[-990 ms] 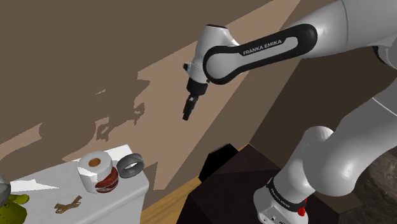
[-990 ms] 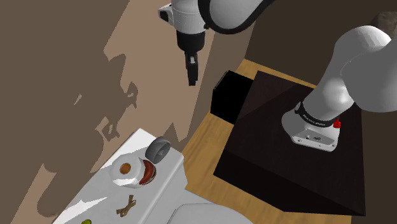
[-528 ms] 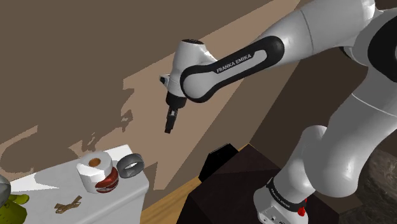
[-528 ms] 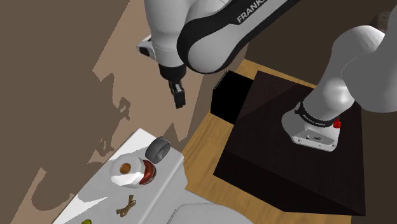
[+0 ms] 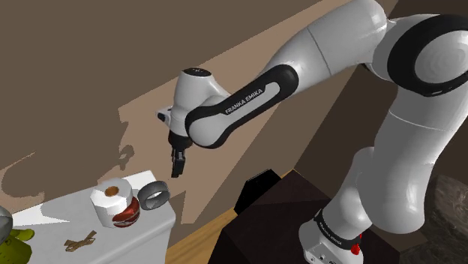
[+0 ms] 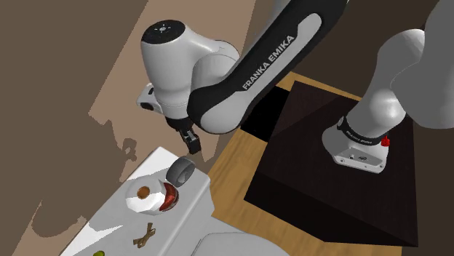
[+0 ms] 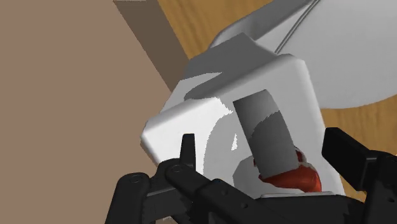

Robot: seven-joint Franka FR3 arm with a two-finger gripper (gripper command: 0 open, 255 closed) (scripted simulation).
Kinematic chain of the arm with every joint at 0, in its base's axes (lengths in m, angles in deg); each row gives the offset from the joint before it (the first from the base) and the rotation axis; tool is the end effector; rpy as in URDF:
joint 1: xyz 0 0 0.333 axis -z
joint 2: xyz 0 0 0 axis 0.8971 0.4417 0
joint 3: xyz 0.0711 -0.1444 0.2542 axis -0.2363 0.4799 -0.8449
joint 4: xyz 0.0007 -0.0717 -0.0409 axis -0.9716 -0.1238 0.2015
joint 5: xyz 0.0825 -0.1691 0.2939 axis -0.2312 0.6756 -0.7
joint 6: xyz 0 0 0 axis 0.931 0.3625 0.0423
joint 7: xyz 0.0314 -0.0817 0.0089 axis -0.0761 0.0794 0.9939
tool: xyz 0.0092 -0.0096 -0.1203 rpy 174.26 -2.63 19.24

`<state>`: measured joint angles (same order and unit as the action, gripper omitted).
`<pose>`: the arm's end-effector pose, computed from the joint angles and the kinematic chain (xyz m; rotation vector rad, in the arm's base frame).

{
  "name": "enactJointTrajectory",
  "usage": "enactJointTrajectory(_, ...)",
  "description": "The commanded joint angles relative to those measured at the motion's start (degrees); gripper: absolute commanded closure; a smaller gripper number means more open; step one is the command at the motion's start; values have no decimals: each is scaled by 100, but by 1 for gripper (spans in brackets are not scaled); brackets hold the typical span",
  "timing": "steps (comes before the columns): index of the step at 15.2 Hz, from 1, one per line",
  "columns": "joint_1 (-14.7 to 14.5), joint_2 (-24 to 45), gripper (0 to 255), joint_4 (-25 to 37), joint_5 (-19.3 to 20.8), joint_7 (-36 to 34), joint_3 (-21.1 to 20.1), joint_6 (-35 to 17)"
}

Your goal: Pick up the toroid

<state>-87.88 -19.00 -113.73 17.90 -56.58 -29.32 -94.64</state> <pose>0.4490 0.2724 0.2828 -2.6643 -1.5659 -0.1354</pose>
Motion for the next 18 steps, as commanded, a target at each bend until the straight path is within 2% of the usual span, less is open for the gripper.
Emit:
enactJointTrajectory(1, -91, 350, 0, 222, 98, 150, -82, -170)
enactJointTrajectory(5, -319, 954, 0, 600, 341, 365, -223, -458)
enactJointTrajectory(15, -385, 1448, 0, 643, 438, 317, -141, -907)
enactJointTrajectory(16, -385, 1444, 255, 640, 437, 318, -141, -905)
enactJointTrajectory(18, -386, 1443, 255, 639, 438, 316, -142, -905)
